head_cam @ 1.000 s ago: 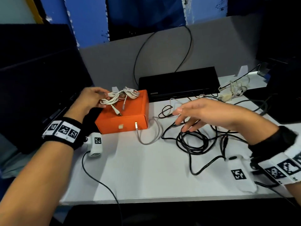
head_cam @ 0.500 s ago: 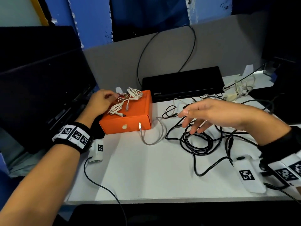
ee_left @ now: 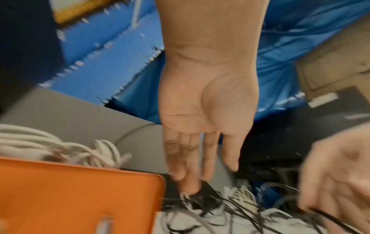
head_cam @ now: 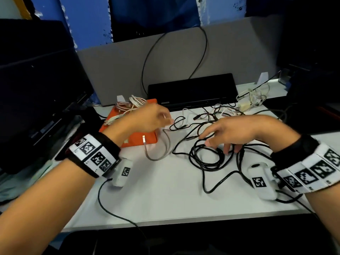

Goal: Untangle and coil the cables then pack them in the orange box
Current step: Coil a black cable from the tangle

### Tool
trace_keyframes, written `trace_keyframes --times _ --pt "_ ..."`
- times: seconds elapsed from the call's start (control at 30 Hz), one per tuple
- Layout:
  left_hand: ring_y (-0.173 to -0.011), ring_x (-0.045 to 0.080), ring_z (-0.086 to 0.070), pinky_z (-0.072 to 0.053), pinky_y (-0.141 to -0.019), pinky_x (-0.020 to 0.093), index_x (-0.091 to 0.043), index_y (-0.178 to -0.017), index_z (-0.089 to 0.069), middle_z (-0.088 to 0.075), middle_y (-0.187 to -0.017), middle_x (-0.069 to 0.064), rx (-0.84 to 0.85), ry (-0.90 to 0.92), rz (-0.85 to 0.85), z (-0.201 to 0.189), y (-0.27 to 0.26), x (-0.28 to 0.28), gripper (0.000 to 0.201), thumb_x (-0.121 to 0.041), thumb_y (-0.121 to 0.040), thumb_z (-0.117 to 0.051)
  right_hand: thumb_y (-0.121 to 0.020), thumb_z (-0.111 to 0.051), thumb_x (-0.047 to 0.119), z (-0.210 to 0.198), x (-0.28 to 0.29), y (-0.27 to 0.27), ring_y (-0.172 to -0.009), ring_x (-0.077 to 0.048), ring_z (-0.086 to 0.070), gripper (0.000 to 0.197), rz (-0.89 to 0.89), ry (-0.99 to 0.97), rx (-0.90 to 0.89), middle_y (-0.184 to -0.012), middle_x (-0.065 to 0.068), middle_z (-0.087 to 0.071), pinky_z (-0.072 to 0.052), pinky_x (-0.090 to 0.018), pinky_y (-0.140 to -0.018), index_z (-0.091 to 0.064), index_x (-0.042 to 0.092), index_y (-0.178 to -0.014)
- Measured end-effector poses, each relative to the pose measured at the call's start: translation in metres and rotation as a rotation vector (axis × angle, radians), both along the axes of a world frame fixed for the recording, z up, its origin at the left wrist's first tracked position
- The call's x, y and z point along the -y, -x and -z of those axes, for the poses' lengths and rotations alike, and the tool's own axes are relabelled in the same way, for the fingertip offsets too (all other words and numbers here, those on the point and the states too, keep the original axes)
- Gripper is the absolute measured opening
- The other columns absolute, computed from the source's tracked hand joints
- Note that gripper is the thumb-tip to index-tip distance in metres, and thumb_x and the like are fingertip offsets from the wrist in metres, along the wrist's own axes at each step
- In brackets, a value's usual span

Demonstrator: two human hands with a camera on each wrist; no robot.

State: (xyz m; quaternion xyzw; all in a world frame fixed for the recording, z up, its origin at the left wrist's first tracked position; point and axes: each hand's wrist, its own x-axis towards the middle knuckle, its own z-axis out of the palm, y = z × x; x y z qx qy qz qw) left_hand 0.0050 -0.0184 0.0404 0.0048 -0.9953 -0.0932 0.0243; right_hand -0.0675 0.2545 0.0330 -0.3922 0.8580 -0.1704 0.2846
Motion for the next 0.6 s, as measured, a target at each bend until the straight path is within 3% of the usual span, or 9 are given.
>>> trace_keyframes --times 0.07,0.13,0.2,0.27,0.3,0.4,0.53,0.6 --pt "-0.078 0.018 -0.066 -0.056 -0.079 0.037 -0.023 -0.114 -0.065 -0.068 -0.081 -0.006 0.226 0.134 -0.016 0.014 0.017 -0.024 0.040 -0.057 -0.095 -0.059 -0.100 -0.065 0.040 0.003 0.001 0.004 -0.090 -0.015 -0.073 0.030 0.003 -0.011 -0.016 -0.110 0.005 -0.068 -0.065 -0.037 -0.072 -0.062 0.038 -0.130" --pt "-0.087 0.024 -0.066 -0.056 -0.080 0.037 -0.016 -0.121 -0.063 -0.068 -0.096 0.000 0.329 0.304 -0.028 0.025 0.037 -0.039 0.049 -0.058 -0.096 -0.056 -0.099 -0.066 0.040 0.007 0.000 0.010 -0.103 -0.014 -0.066 0.038 0.015 -0.013 -0.034 -0.118 0.011 -0.067 -0.065 -0.035 -0.073 -0.057 0.037 -0.136" --pt "-0.097 0.027 -0.066 -0.055 -0.081 0.036 -0.011 -0.122 -0.065 -0.070 -0.109 0.006 0.352 0.411 -0.046 0.031 0.057 -0.044 0.053 -0.055 -0.095 -0.059 -0.097 -0.067 0.043 0.012 -0.001 0.020 -0.123 -0.018 -0.060 0.055 0.048 -0.005 -0.081 -0.141 0.013 -0.058 -0.062 -0.040 -0.089 -0.044 0.037 -0.147" --pt "-0.095 0.028 -0.068 -0.056 -0.074 0.035 -0.011 -0.124 -0.063 -0.068 -0.112 0.009 0.321 0.433 -0.122 0.038 0.076 -0.040 0.052 -0.050 -0.089 -0.067 -0.094 -0.066 0.053 0.016 -0.004 0.034 -0.138 -0.023 -0.051 0.072 0.086 -0.004 -0.203 -0.157 0.005 -0.047 -0.049 -0.045 -0.110 -0.030 0.041 -0.155" --pt "-0.090 0.028 -0.069 -0.056 -0.069 0.034 -0.011 -0.122 -0.063 -0.068 -0.109 0.009 0.320 0.425 -0.163 0.041 0.083 -0.036 0.051 -0.047 -0.087 -0.071 -0.093 -0.064 0.057 0.017 -0.005 0.039 -0.141 -0.025 -0.048 0.076 0.107 -0.006 -0.257 -0.159 0.001 -0.045 -0.043 -0.045 -0.115 -0.025 0.042 -0.157" --pt "-0.071 0.023 -0.070 -0.055 -0.057 0.030 -0.011 -0.108 -0.069 -0.074 -0.087 0.004 0.386 0.414 -0.186 0.049 0.098 -0.033 0.034 -0.041 -0.091 -0.070 -0.096 -0.060 0.057 0.016 -0.010 0.049 -0.142 -0.025 -0.047 0.076 0.130 0.007 -0.270 -0.160 0.001 -0.044 -0.038 -0.043 -0.118 -0.023 0.039 -0.160" --pt "-0.085 0.026 -0.067 -0.055 -0.069 0.036 -0.020 -0.103 -0.071 -0.071 -0.098 0.002 0.241 0.528 -0.131 0.051 0.109 -0.031 0.018 -0.031 -0.091 -0.063 -0.100 -0.058 0.055 0.007 -0.017 0.048 -0.134 -0.019 -0.053 0.063 0.116 0.043 -0.212 -0.153 0.006 -0.051 -0.040 -0.037 -0.115 -0.037 0.036 -0.156" --pt "-0.086 0.024 -0.066 -0.054 -0.073 0.037 -0.027 -0.091 -0.068 -0.071 -0.097 0.001 0.082 0.385 -0.133 0.040 0.112 -0.027 0.010 -0.035 -0.094 -0.063 -0.101 -0.056 0.054 0.003 -0.020 0.047 -0.129 -0.018 -0.055 0.058 0.118 0.052 -0.238 -0.147 0.007 -0.055 -0.041 -0.036 -0.112 -0.042 0.034 -0.154"
